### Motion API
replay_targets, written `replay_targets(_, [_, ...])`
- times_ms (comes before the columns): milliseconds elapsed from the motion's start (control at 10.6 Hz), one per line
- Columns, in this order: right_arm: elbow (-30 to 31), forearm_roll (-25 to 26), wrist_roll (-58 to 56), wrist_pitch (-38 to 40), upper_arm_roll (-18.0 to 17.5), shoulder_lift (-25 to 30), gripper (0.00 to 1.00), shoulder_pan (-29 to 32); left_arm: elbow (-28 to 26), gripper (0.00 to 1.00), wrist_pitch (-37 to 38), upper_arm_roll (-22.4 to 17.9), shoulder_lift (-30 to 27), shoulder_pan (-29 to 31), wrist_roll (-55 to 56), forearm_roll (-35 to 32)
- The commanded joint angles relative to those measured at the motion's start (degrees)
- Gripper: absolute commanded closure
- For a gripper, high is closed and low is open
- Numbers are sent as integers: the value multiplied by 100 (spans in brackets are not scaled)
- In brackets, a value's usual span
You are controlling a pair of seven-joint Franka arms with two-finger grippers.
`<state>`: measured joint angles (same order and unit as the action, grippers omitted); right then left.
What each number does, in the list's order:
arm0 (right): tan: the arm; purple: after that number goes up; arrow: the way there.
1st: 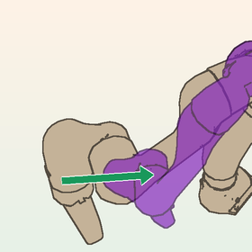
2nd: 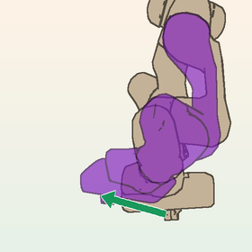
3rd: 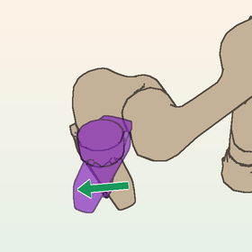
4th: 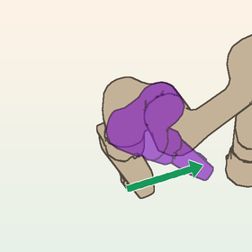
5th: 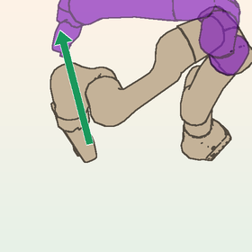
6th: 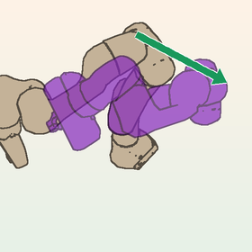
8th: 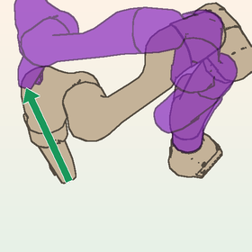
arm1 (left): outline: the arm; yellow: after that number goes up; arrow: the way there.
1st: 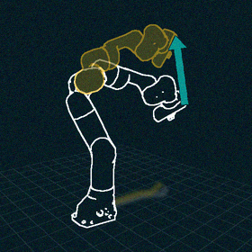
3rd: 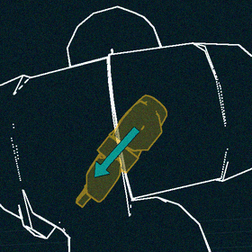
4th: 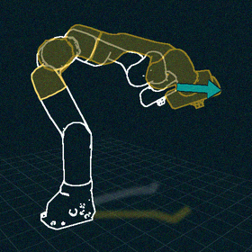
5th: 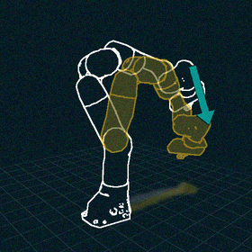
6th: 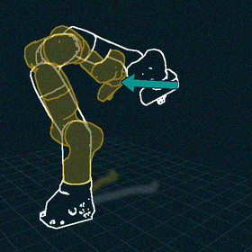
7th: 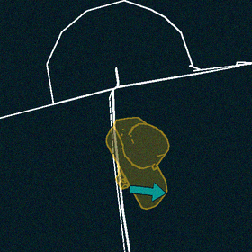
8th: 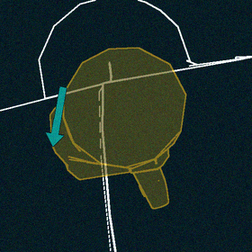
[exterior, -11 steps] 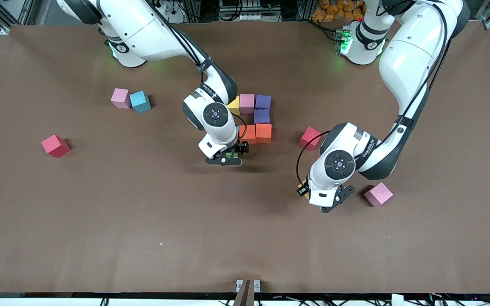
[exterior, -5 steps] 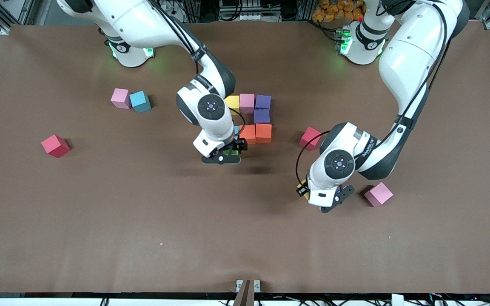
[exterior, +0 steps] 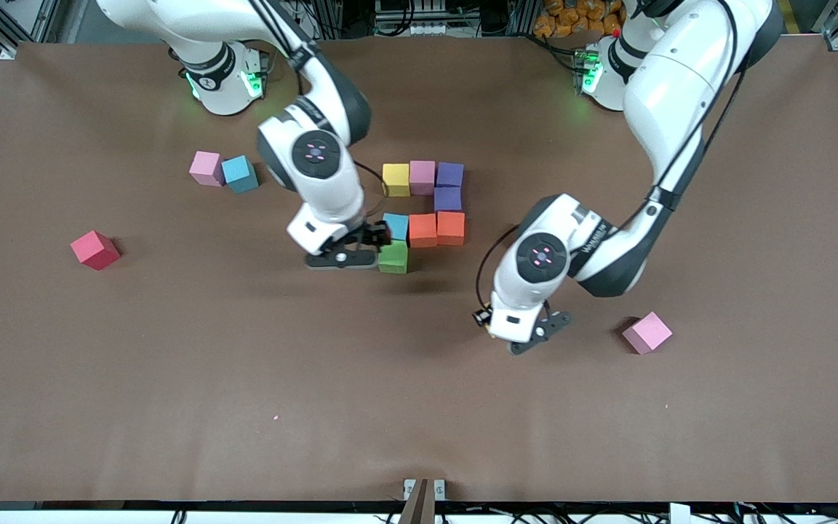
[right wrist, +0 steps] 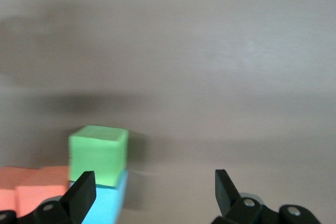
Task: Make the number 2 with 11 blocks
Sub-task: 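Lower green below teal with the right gripper while the left gripper lifts yellow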
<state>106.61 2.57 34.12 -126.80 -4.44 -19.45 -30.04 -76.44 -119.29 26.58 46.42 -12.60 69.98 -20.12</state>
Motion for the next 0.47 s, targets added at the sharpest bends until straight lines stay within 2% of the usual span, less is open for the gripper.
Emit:
replay_targets(0, [1079,-20,-832,76,-49,1282,0,646,199,90,-94,-405,-1,-601,-72,-168])
replay_targets(188, [1440,-2,-1886,586,-49,1784,0,1409,323,90,-112,-775,17,-1190,-116,-159])
replay_targets(377, [1757,15,-3203,552,-49,1962,0,2174,436,90,-130,-821,60,-1394,-108,-115])
